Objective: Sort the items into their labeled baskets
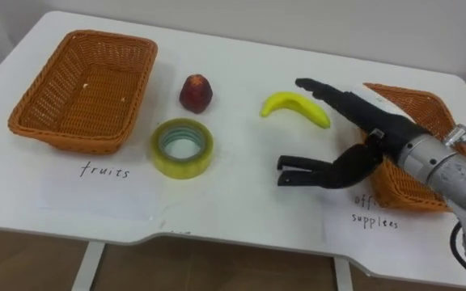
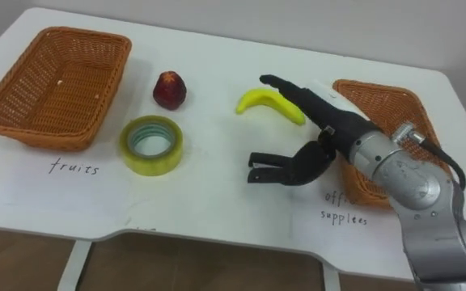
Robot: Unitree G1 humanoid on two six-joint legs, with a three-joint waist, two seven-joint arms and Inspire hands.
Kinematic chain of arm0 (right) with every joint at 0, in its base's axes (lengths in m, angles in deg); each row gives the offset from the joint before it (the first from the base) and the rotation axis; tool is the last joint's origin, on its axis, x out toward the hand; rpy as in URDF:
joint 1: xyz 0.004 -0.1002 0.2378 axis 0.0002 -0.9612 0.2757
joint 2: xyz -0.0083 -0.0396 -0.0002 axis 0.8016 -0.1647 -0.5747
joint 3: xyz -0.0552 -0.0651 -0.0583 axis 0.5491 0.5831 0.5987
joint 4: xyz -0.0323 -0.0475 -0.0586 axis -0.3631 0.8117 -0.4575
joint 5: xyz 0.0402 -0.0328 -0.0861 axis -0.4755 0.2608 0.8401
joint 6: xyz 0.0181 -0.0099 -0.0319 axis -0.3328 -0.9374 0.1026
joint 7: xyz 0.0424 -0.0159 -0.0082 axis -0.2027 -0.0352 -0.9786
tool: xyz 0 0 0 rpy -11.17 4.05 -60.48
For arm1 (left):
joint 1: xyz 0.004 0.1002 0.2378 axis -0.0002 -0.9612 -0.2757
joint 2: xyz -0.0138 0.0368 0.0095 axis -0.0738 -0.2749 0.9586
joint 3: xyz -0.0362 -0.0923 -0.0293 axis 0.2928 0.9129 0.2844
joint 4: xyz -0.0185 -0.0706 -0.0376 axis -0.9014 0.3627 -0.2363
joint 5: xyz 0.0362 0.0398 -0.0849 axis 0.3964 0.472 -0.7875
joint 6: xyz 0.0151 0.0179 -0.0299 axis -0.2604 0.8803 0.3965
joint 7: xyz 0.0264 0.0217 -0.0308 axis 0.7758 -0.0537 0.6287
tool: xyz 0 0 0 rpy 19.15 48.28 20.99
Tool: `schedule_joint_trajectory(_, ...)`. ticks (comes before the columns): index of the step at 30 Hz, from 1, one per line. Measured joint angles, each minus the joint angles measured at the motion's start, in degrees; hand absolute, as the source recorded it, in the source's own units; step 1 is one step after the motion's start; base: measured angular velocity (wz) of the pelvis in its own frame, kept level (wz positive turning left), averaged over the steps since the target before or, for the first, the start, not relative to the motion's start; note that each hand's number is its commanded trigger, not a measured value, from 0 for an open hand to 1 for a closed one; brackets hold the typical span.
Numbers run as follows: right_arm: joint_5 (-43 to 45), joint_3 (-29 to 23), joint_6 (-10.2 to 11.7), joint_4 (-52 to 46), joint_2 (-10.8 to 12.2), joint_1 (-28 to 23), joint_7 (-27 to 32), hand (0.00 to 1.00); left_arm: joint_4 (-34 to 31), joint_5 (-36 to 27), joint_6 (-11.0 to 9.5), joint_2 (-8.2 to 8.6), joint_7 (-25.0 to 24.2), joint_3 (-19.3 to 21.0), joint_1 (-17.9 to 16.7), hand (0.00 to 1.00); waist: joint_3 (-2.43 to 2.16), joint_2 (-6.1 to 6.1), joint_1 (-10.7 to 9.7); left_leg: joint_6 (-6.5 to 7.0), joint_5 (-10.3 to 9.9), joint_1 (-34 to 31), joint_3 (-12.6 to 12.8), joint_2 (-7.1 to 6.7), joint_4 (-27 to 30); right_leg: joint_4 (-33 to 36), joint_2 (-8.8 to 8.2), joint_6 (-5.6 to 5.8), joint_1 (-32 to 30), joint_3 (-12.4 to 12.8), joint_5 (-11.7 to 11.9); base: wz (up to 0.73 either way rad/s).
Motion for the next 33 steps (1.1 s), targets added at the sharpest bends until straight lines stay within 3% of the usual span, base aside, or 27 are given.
schedule_joint_trajectory(7,2.30,0.68,0.00,0.00,0.06,-0.22,-1.97,0.00,0.00,0.13,-0.01,-0.20,-0.06,0.02,0.02,0.00,-0.24,-0.34,0.86,0.00,0.00,0.03,-0.22,-0.02,0.05,0.03,-0.01,-0.03,0.08,0.05,0.02,0.00)
schedule_joint_trajectory(13,2.80,2.54,-0.02,0.03,0.08,-0.49,-3.59,0.00,-0.03,0.13,-0.01,-0.18,-0.02,-0.36,0.76,0.00,0.13,0.19,1.60,0.00,0.00,-0.03,-0.25,-0.04,0.04,0.00,0.00,-0.03,0.08,0.10,0.02,0.00)
schedule_joint_trajectory(19,2.80,2.62,-0.06,0.19,0.41,-1.46,-4.17,0.00,-0.30,0.12,-0.02,-0.11,0.06,-0.41,1.25,0.00,0.14,0.37,1.80,0.00,-0.01,-0.15,-0.50,-0.05,-0.08,0.00,0.02,-0.03,0.04,0.01,0.02,0.01)
schedule_joint_trajectory(24,4.06,2.62,-0.04,2.23,1.14,-1.56,-4.17,0.00,-1.43,0.08,-0.19,-0.09,0.25,-0.40,1.53,0.00,-0.08,0.37,1.82,0.01,0.00,0.00,-0.56,-0.08,-0.05,0.00,0.02,-0.02,-0.01,0.17,0.02,0.00)
schedule_joint_trajectory(27,4.13,2.63,-0.05,3.84,1.87,-2.49,-4.17,0.00,-1.42,-0.01,-0.22,-0.09,0.24,-0.85,2.00,0.00,-0.49,0.23,1.82,0.01,0.00,0.08,-0.67,-0.09,-0.03,-0.02,0.01,-0.02,-0.01,0.18,0.03,0.00)
schedule_joint_trajectory(33,4.13,2.62,-0.05,5.56,2.51,-2.61,-4.13,0.00,-1.51,-0.05,-0.32,-0.04,0.24,-1.00,2.19,0.00,-0.53,0.24,1.70,0.01,0.01,0.09,-0.66,-0.11,0.01,-0.10,0.00,-0.02,0.00,0.20,0.03,0.00)
